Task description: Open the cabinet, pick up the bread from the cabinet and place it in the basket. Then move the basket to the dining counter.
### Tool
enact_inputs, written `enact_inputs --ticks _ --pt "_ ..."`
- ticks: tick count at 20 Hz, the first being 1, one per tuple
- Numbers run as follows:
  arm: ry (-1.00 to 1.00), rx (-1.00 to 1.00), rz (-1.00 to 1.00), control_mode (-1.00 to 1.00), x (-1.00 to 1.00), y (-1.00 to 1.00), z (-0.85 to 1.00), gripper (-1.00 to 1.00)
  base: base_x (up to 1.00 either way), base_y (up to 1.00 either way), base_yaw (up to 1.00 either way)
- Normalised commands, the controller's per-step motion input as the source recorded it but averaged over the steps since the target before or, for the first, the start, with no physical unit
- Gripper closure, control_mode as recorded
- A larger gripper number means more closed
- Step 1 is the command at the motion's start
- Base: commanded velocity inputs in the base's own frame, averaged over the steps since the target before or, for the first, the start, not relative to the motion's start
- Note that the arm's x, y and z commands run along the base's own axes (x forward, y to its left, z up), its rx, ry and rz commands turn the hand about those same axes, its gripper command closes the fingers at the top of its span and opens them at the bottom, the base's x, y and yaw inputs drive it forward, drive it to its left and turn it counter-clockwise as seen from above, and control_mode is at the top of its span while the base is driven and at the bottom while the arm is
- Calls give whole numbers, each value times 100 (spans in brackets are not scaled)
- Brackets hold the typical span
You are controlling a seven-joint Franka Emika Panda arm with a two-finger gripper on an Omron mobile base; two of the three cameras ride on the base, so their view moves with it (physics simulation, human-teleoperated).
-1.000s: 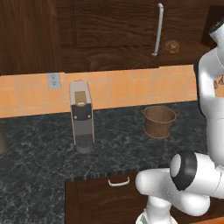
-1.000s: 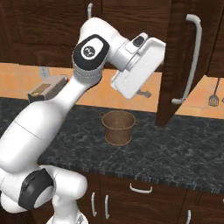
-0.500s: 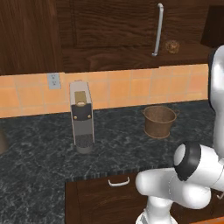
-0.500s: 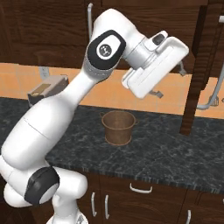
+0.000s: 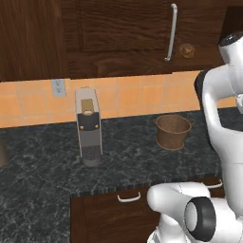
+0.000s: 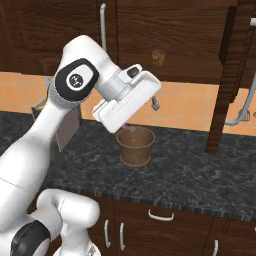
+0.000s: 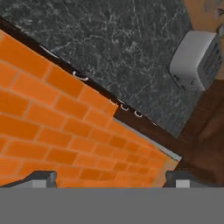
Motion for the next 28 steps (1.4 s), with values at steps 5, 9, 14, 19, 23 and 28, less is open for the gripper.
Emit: enact_inputs --ticks 5,9,14,19,23,28 --pt "-8 46 31 -100 46 48 -47 -100 0 0 0" --pt "-53 52 -1 -100 84 3 -6 -100 0 0 0" --pt "-51 51 -28 -100 39 -2 15 -100 0 0 0" --pt "-6 51 -66 -100 2 2 0 -100 0 0 0" --pt "0 47 -34 -100 21 4 26 -100 0 0 0" --pt "-44 4 23 -100 15 0 38 -100 0 0 0"
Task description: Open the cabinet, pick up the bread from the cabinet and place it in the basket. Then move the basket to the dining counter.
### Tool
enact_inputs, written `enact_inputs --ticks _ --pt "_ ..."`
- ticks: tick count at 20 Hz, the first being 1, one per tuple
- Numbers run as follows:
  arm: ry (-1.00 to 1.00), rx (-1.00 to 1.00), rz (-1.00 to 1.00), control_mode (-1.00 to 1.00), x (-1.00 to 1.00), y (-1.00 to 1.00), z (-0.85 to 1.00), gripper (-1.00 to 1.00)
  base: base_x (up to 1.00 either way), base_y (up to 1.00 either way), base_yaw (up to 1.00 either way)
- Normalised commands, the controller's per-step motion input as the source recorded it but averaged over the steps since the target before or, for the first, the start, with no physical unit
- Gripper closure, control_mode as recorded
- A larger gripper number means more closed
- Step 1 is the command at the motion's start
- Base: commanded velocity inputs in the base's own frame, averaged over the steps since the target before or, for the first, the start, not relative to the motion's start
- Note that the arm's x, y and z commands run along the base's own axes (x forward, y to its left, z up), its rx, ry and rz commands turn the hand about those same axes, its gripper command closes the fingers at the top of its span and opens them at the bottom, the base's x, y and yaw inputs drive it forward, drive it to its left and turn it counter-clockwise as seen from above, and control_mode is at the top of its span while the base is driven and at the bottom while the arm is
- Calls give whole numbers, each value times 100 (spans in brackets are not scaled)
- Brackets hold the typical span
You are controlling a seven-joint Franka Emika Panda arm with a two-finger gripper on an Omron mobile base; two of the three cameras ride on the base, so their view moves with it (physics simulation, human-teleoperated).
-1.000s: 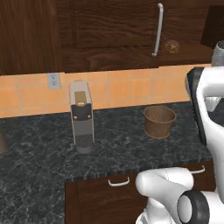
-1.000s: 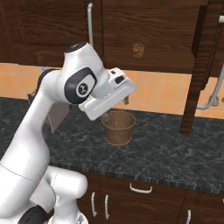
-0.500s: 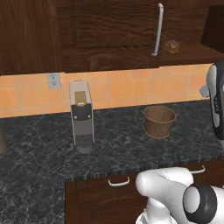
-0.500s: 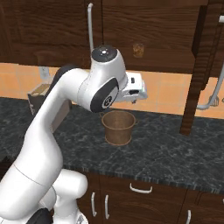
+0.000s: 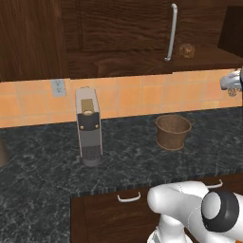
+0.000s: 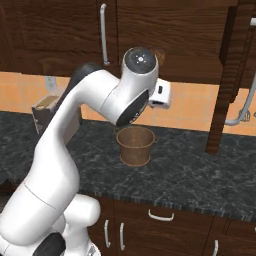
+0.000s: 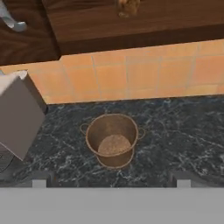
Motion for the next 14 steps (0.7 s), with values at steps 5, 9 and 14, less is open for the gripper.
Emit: enact_inputs --ticks 5,9,14 --pt "-12 -10 1 -100 32 34 63 -100 0 0 0" --pt "-20 -23 0 -100 46 33 49 -100 0 0 0" --pt "-3 -3 6 -100 54 0 33 -100 0 0 0"
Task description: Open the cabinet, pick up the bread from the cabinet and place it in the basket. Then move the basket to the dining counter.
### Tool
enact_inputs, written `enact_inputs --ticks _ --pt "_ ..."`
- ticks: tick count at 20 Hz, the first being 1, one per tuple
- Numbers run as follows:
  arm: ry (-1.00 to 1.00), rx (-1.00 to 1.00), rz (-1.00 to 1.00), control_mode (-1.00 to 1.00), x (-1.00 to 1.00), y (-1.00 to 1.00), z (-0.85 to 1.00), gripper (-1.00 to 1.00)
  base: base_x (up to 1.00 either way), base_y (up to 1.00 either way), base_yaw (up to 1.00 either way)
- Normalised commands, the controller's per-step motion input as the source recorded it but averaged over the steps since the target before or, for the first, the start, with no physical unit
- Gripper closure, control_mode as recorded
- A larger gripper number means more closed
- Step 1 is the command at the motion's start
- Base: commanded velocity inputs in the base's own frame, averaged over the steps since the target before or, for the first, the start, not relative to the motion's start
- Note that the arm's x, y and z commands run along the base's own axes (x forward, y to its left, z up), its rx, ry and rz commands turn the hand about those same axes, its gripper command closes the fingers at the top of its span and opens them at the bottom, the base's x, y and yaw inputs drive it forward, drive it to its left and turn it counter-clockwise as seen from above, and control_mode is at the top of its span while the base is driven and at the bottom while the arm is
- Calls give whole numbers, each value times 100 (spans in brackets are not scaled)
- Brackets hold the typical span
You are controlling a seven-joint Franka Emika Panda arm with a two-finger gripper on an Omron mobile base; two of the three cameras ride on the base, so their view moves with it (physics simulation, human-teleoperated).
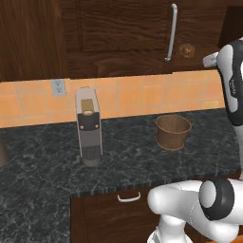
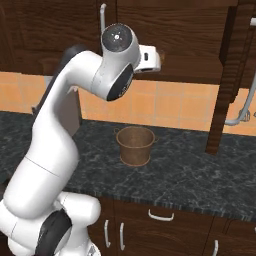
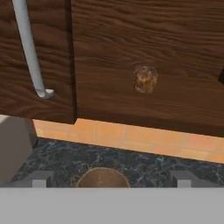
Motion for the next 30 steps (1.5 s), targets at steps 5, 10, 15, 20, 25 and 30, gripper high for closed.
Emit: enact_inputs --ticks 5,10,15,20,25,30 --pt "5 17 0 -100 58 -10 3 -100 0 0 0" --pt "3 11 1 -100 50 -15 0 -100 0 0 0" --pt "-1 3 0 -100 36 -6 0 -100 0 0 0" --pt "0 0 0 -100 44 -18 0 -100 0 0 0" --pt "0 4 0 -100 41 -9 0 -100 0 0 0" --pt "0 1 0 -100 44 -1 0 -100 0 0 0"
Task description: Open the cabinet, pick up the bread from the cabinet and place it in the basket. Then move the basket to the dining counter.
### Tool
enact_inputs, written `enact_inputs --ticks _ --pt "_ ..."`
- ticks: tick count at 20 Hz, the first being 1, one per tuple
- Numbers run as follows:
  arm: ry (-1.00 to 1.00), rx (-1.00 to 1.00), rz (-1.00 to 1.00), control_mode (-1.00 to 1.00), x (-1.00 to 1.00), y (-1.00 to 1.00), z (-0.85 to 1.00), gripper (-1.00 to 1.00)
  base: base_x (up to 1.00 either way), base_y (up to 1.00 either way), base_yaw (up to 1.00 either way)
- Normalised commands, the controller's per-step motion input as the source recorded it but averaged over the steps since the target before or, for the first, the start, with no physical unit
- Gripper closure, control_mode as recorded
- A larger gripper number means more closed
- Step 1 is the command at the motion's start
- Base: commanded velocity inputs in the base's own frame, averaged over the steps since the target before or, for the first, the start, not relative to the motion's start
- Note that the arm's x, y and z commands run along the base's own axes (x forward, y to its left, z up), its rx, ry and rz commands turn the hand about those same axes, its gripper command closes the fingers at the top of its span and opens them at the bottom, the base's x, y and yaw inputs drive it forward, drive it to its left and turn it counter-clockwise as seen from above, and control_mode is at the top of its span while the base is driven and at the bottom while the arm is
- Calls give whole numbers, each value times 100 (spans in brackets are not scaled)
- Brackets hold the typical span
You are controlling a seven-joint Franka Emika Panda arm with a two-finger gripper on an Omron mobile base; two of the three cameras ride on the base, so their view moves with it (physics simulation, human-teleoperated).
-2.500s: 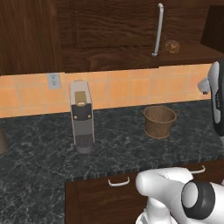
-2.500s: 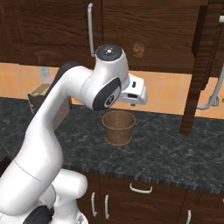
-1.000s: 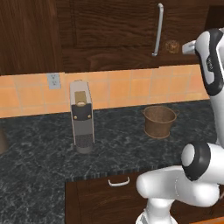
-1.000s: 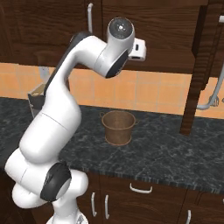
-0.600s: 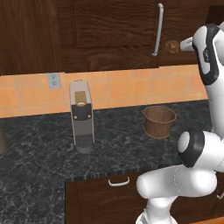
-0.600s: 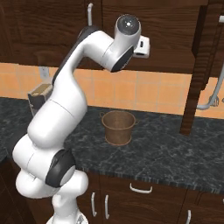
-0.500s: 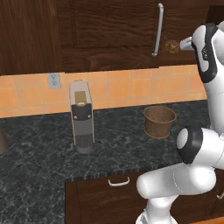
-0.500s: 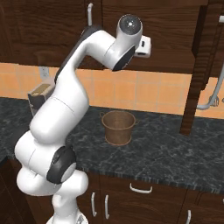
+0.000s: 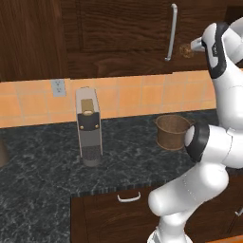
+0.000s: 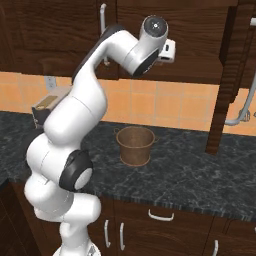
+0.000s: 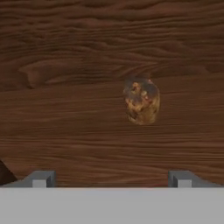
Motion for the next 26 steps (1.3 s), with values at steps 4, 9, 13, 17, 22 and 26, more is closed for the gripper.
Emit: enact_inputs --ticks 4,9,13,17,22,26 --pt "0 0 0 -100 49 -9 -1 -100 0 0 0" --pt "0 0 0 -100 31 -4 0 -100 0 0 0" --pt "0 0 0 -100 40 -26 -11 -100 0 0 0" --pt "0 0 0 -100 33 -18 -12 -100 0 0 0" --pt "2 0 0 -100 20 0 0 -100 0 0 0" --pt "0 0 0 -100 40 -4 -8 -100 0 0 0"
